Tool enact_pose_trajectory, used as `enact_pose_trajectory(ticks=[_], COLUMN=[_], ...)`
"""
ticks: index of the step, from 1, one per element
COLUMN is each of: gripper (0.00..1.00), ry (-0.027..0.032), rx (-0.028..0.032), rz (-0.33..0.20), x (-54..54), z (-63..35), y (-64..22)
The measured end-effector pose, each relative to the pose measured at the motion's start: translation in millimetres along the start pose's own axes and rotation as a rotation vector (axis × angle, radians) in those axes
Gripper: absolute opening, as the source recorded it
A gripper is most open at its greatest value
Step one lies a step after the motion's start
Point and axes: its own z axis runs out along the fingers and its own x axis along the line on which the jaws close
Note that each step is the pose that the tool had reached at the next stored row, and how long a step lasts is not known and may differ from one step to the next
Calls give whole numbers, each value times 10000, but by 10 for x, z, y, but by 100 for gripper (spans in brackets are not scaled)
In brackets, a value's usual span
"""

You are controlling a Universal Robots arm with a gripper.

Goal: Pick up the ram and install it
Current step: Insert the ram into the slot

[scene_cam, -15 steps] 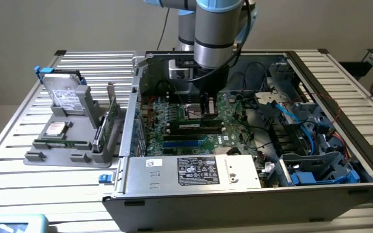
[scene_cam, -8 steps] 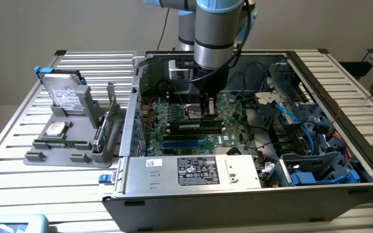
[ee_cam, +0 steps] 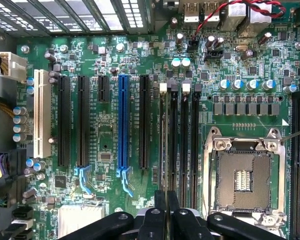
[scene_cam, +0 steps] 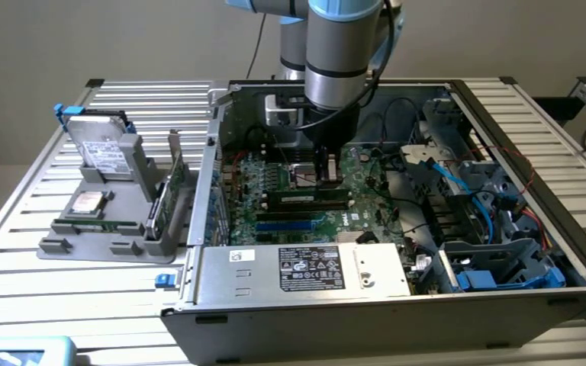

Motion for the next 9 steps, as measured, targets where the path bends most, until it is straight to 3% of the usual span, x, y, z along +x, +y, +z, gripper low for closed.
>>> enact_pose_trajectory(ticks=[9], gripper=[13], ry=[1], rx=[-1], rz=[11], x=[-1], z=[13], y=[3])
